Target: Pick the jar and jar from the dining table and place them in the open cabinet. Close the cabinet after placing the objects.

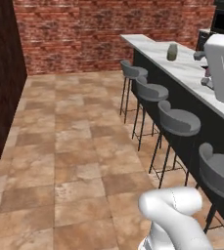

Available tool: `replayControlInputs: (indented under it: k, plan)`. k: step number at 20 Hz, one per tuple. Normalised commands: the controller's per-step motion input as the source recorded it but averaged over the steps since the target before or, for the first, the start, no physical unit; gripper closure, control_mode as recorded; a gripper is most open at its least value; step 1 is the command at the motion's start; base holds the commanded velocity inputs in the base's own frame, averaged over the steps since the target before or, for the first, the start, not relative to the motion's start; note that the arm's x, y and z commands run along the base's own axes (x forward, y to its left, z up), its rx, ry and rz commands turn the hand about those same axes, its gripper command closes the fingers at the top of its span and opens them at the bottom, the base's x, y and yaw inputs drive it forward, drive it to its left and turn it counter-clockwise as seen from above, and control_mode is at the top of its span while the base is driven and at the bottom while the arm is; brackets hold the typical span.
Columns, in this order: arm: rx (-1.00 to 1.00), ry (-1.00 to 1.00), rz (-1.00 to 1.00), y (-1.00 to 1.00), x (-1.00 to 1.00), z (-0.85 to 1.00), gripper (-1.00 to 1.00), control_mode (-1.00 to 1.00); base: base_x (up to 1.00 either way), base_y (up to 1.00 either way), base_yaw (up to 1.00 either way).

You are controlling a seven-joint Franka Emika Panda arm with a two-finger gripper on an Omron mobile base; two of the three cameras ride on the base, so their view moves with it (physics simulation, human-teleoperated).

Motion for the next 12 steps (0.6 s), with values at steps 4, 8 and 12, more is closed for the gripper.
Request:
replayControlInputs:
  k: [4,8,12]
  plan:
    - [0.0,0.0,0.0,0.0,0.0,0.0,-1.0,1.0,0.87,0.48,-0.35]
    - [0.0,0.0,0.0,0.0,0.0,0.0,-1.0,1.0,0.94,0.25,-0.3]
    - [0.0,0.0,0.0,0.0,0.0,0.0,-1.0,1.0,1.0,-0.16,-0.08]
